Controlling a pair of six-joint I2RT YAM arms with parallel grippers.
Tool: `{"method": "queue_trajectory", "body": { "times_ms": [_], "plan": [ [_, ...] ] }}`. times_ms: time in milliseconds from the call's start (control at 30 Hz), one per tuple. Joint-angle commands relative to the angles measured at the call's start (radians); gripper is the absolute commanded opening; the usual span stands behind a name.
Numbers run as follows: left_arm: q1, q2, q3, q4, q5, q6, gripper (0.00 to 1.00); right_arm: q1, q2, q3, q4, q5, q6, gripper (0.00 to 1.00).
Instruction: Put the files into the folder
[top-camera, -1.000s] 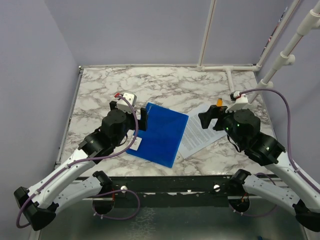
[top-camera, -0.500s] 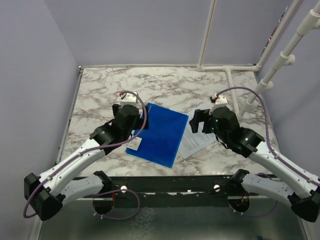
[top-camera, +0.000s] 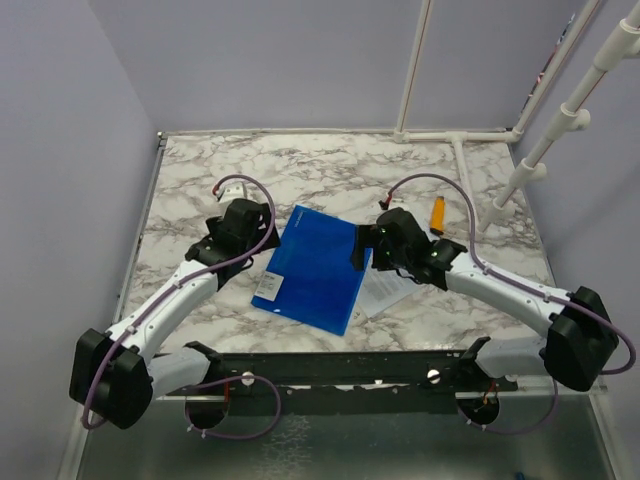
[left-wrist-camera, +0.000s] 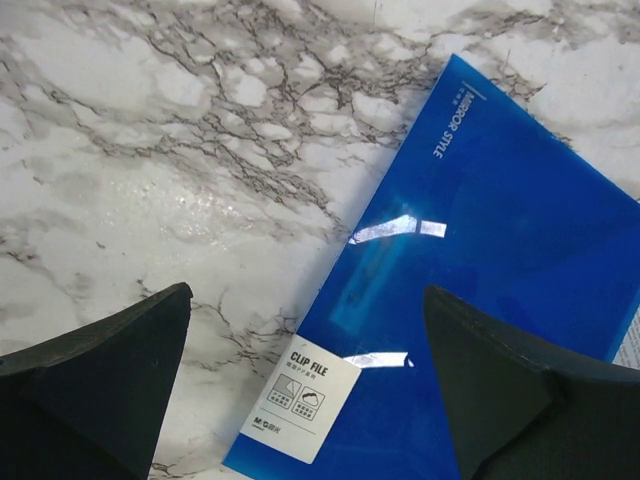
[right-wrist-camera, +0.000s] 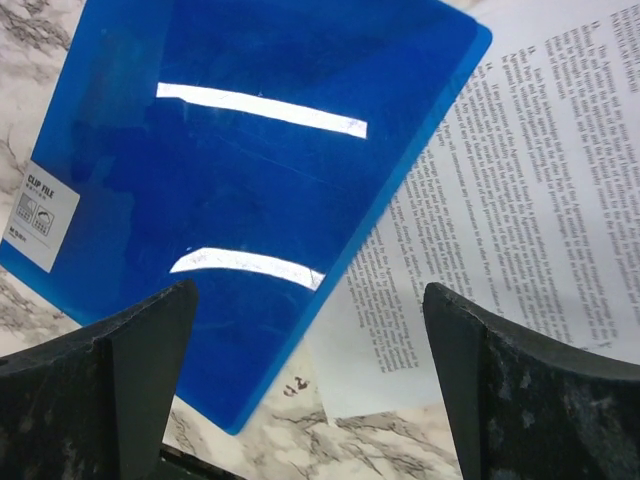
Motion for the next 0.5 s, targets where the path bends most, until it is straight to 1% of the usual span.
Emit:
{"method": "queue_trajectory", "body": {
  "times_ms": [0,167,467],
  "plan": [
    [0.04,0.056,-0.071,0.1,0.137,-0.07,0.99,0.003,0.078,0.009,0.08,-0.049,0.11,1.0],
    [0.073,0.124,-0.119,0.191,0.244,-0.105,0.99,0.004,0.161,-0.01,0.118,-0.07,0.192,1.0],
    [0.077,0.185,-0.179,0.283,0.34,-0.131,0.99,0.003,0.255,-0.069,0.184,-0.094,0.29,1.0]
  ]
}}
